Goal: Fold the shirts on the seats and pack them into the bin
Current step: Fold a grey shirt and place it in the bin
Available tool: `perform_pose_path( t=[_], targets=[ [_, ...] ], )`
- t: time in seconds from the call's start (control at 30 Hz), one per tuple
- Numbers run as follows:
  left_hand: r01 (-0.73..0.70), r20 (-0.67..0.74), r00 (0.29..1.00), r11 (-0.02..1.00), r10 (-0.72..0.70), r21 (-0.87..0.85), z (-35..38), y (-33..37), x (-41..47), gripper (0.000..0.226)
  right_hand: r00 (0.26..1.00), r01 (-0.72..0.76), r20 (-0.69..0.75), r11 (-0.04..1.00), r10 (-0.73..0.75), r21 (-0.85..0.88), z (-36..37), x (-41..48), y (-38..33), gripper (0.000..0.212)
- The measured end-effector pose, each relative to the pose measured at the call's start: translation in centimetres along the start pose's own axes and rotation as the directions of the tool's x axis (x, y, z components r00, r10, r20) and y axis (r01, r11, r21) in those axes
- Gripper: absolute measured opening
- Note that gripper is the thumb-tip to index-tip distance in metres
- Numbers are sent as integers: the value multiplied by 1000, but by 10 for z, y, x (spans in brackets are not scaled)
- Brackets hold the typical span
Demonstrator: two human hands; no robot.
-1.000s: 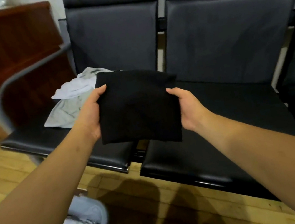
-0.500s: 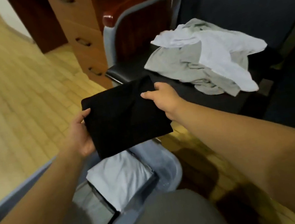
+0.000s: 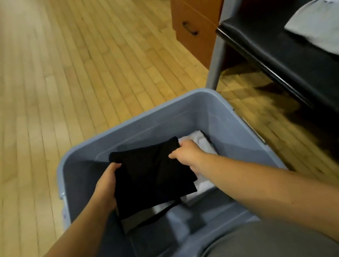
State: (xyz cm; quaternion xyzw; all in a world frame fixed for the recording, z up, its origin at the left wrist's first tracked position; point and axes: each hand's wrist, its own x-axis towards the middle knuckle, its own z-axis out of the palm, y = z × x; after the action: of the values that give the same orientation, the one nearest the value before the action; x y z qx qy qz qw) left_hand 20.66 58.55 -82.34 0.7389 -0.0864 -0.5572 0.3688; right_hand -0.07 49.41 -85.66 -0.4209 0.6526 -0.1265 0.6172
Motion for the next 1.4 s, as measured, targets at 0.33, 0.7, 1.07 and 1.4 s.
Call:
perform_pose_path(
  t=[0.33,0.7,1.07,1.4],
  targets=[
    [-140,-252,921,857,296,495,-26,-16,30,24,993,112,-20,991,-114,-76,-4,-3,-12,31],
    [-618,263,785,672,561,409,128,155,-59,20,888,275,-373,961,-269,-40,-169,-81,-119,9],
    [-879,670,475,345,571,330,361,186,-197,17,576,182,-719,919,-389,-351,-391,-202,-78,10],
    [-845,833,342,-246,436,475,470,125,-176,38,601,-61,-645,777,-473,-626,-429,-180,2,17]
  ],
)
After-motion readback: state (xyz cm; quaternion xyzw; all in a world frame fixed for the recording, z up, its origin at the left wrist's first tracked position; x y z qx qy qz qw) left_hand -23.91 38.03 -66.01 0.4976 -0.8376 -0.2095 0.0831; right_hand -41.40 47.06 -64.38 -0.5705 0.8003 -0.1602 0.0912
